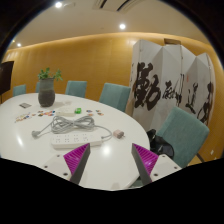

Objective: Unplug charger

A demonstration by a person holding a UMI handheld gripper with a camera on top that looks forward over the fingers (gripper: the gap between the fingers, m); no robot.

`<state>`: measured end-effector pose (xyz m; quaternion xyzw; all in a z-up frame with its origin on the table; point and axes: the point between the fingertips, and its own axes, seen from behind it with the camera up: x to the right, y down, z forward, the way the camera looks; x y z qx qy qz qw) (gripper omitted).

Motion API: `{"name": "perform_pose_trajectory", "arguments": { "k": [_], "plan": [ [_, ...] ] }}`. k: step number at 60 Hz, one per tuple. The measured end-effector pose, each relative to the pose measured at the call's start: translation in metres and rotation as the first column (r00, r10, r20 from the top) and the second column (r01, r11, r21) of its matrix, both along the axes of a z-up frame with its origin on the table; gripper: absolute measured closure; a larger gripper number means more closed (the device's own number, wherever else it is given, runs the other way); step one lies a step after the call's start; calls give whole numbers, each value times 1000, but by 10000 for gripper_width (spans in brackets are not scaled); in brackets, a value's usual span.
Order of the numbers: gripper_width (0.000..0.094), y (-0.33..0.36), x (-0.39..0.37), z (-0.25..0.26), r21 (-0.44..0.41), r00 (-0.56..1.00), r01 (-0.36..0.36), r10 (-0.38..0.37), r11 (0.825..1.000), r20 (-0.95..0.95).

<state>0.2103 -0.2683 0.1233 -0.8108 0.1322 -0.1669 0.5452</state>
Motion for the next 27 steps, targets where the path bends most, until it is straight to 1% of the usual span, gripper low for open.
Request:
{"name": "perform_pose_trajectory", "arguments": {
  "k": [15, 27],
  "plan": [
    [69, -38, -20, 11, 17, 999, -2, 1, 1000, 40],
    [69, -49, -19, 15, 28, 998, 6, -8, 1000, 66]
  ]
}}
